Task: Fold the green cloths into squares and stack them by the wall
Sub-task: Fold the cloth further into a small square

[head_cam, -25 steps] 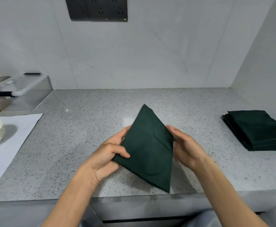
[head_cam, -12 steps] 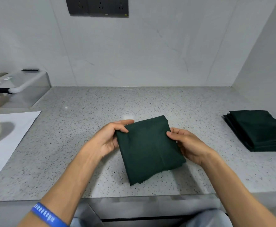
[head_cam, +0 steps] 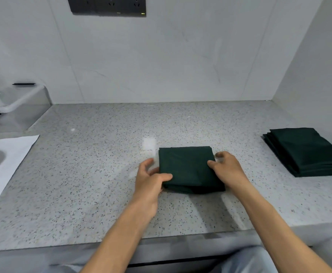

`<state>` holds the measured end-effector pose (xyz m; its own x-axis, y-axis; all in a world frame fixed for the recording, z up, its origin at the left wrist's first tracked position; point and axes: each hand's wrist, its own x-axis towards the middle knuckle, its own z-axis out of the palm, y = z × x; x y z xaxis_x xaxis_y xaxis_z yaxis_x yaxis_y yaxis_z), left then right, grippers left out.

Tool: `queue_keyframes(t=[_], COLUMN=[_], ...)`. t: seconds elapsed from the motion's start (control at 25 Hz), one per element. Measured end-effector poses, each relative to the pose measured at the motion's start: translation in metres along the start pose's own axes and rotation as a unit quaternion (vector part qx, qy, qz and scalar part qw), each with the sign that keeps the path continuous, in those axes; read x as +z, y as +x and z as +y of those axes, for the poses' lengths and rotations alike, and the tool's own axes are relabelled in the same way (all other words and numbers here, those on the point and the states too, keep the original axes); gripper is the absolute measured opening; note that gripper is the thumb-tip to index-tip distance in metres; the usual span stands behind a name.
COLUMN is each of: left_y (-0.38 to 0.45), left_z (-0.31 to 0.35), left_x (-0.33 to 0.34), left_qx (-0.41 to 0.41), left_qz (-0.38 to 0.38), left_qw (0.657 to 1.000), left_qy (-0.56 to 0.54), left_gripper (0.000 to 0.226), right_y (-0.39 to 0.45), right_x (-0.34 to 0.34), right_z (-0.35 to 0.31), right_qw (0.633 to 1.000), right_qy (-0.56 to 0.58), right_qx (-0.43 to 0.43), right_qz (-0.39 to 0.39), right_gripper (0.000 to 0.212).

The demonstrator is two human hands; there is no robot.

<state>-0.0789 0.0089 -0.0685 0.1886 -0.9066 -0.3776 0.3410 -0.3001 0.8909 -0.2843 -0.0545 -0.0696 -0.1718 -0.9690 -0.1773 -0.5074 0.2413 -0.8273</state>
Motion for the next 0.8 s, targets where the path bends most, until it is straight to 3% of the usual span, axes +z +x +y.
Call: queue_keyframes(t=[0.08,0.24,0.4,0.56,0.72,0.8], left_y=[0.000,-0.001,0.003,0.001,-0.004,-0.006], left_z=[0.006,0.009,-0.002,-0.013,-0.012,-0.016], left_x=[0.002,0.003,0.025,0.078,0.136,0.167], left_qx=[-0.043,-0.130,-0.124,-0.047,0.046,0.023], left_qz=[0.012,-0.031,-0.068,-0.061,-0.112,-0.132], left_qw=[0.994,0.971,0.987,0.995,0.989,0.990], left_qy=[-0.098,-0.197,-0.075,0.060,0.080,0.053], left_gripper=[0.056,0.043,0.030,0.027,0.037,0.035], right_y=[-0.005,-0.012,-0.009,-0.012,-0.009,-0.006], right_x=[-0.010,-0.019,-0.038,-0.083,-0.148,-0.177], right_z=[0.002,0.016,0.027,0.049,0.066,0.078], right_qw=[0.998,0.989,0.994,0.991,0.973,0.959], right_qy=[0.053,0.138,0.107,0.132,0.219,0.270], right_qx=[0.035,0.039,0.001,-0.019,-0.046,-0.041], right_qz=[-0.022,-0.040,-0.020,-0.026,0.052,0.076], right_gripper=[0.034,0.029,0.032,0.046,0.049,0.051])
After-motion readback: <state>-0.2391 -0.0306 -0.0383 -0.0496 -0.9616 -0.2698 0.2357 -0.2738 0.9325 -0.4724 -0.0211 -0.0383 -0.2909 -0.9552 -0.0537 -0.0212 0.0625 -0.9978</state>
